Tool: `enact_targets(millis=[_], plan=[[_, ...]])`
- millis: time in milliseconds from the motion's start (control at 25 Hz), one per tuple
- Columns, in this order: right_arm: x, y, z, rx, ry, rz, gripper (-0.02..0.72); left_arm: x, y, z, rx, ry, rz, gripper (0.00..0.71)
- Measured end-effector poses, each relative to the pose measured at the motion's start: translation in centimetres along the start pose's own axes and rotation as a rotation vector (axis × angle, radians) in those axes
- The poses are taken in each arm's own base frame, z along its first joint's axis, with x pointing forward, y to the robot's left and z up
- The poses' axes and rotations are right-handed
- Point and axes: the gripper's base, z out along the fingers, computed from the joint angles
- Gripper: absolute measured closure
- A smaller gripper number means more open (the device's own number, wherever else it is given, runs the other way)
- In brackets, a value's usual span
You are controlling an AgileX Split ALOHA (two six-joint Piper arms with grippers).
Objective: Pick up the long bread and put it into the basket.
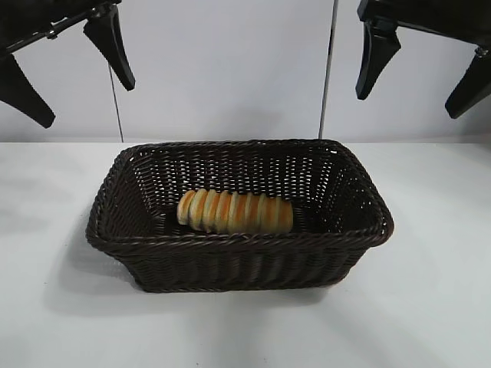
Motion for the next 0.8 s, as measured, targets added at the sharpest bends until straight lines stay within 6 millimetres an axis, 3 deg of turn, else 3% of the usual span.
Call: enact_targets(millis=[800], plan=[[0.1,0.45,0.17,-0.041,0.015,0.061,0.008,-0.03,-0.01,0.0,0.002,-0.003,-0.001,0.041]])
